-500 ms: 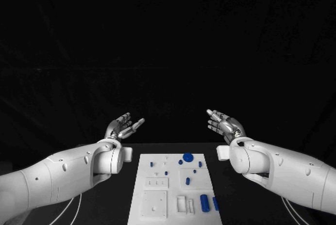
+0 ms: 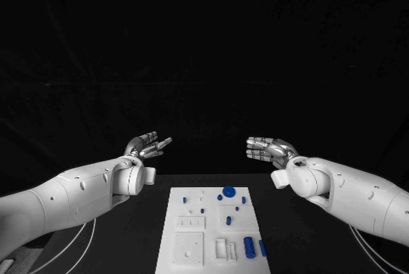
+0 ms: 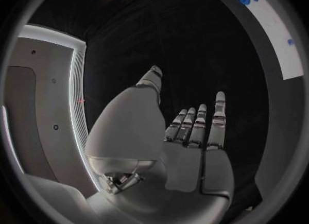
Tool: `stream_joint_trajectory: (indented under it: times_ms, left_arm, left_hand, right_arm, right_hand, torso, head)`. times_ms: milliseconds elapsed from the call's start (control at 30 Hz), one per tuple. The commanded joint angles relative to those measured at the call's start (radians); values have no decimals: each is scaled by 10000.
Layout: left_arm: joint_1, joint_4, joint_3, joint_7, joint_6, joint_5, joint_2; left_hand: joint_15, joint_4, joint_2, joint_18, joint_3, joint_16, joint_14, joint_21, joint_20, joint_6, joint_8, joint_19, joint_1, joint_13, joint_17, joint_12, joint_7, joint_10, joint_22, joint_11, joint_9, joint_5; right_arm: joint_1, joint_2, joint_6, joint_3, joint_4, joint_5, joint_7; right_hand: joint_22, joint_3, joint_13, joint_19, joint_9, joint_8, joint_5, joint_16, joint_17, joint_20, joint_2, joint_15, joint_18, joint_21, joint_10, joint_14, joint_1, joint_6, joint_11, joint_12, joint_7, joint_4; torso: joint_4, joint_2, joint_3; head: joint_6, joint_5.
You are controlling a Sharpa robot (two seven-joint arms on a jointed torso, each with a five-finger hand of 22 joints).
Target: Assemble the parts on the task board
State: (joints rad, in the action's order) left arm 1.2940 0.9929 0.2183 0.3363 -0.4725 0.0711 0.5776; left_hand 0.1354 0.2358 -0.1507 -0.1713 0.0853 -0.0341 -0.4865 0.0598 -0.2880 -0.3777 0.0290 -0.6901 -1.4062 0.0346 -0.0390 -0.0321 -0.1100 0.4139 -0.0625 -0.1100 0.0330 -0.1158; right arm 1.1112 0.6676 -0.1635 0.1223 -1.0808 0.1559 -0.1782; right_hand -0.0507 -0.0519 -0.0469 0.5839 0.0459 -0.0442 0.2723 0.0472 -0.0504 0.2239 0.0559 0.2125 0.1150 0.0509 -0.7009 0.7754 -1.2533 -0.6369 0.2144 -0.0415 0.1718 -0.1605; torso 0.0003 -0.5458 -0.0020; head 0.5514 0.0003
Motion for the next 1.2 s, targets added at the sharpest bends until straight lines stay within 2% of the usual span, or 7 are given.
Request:
stream_joint_trajectory:
  times_ms: [33, 167, 233, 300, 467, 800, 1200]
  left_arm:
    - [11, 187, 0, -10, 648, 76, 188]
    - [13, 386, 0, 46, 876, -148, 349]
    - [28, 546, -2, 37, 1073, -338, 468]
    - [75, 794, -4, 55, 1203, -551, 636]
    - [167, 1524, -110, 379, 1490, -909, 1082]
    - [402, 2728, -255, 700, 1765, -1114, 1673]
    - [488, 3770, -299, 609, 2013, -1064, 2148]
  left_hand:
    - [44, -911, 648, -190, -98, -82, -944, 113, -5, -902, 67, -737, 230, 47, -48, -65, -249, 971, -65, -223, 50, 13]
    - [363, -1889, 1300, -381, -311, -321, -4041, 476, 235, -2384, 170, -1566, 219, 120, -217, -148, -412, 2687, -187, -422, 128, -65]
    - [331, -2257, 1527, 7, -277, -277, -5095, 762, 719, -3342, 208, -2084, 54, 171, -244, -181, -447, 3817, -257, -499, 166, -104]
    - [213, -2605, 1706, 502, -250, -270, -5603, 974, 1198, -4395, 248, -2471, 5, 225, -265, -270, -485, 5490, -262, -502, 221, -148]
    - [-178, -2953, 1812, 862, 131, -302, -6765, 1456, 1802, -5833, 323, -3071, -141, 236, -366, -276, -510, 6727, -416, -293, 302, -270]
    - [-149, -3261, 1657, 968, 524, -299, -6658, 1687, 1832, -5903, 329, -2851, 118, 238, -319, -279, -513, 6692, -439, -311, 310, -226]
    - [-102, -3317, 1652, 950, 324, -294, -6558, 1688, 1771, -5756, 326, -2800, 184, 239, -319, -278, -532, 6576, -344, -351, 306, -159]
  right_arm:
    - [-67, -217, 153, 14, 341, 3689, -75]
    - [-90, -309, -7, 14, 417, 5612, -261]
    - [-98, -329, -69, 14, 399, 6629, -337]
    - [-104, -345, -158, 14, 337, 7663, -385]
    - [-116, -434, -318, 16, 176, 10024, -413]
    - [-127, -638, -560, 26, -153, 14386, 292]
    - [-135, -1194, -658, 31, 262, 17444, 1460]
  right_hand:
    - [-32, -152, -46, 653, 42, -58, 92, 61, -38, -124, 3, -147, -122, 54, -1095, 902, -119, -949, -147, -93, 71, -228]
    - [-82, -545, -98, 1560, 112, -145, 275, 123, -98, -303, 44, -320, -184, 118, -2691, 2229, -103, -2614, -383, -149, -122, -519]
    - [-127, -993, -107, 2382, 158, -183, 344, 125, -110, -420, 67, -454, -216, 188, -3287, 2557, 22, -3916, -561, -160, -269, -703]
    - [-149, -1719, -112, 2903, 159, -163, 246, 117, -114, -560, -73, -556, -306, 199, -3553, 2829, 312, -4118, -633, -165, -296, -942]
    - [-185, -2782, -115, 3683, 169, -182, -58, 209, -192, -896, -366, -916, -311, 319, -3812, 3777, 528, -4177, -754, -162, -326, -1151]
    - [-581, -2967, -116, 6792, 185, -213, -36, 904, -1033, -1775, -912, -2042, 366, 1703, -4343, 7220, 243, -4563, -1165, -167, -468, -1211]
    - [-1785, -2734, -123, 8358, 164, -171, -89, 5823, -3948, -1840, -1270, -2203, 1169, 3453, -4285, 7039, 131, -4645, -1236, -184, -558, -1214]
  torso:
    - [4, -9, -26]
    - [15, -38, -30]
    - [37, -70, -26]
    - [78, -170, -48]
    - [168, -379, -98]
    - [565, -823, -159]
    - [800, -1301, -227]
  head:
    - [383, 231]
    - [523, 265]
    - [549, 255]
    - [537, 252]
    - [535, 224]
    - [657, 3]
    - [623, -265]
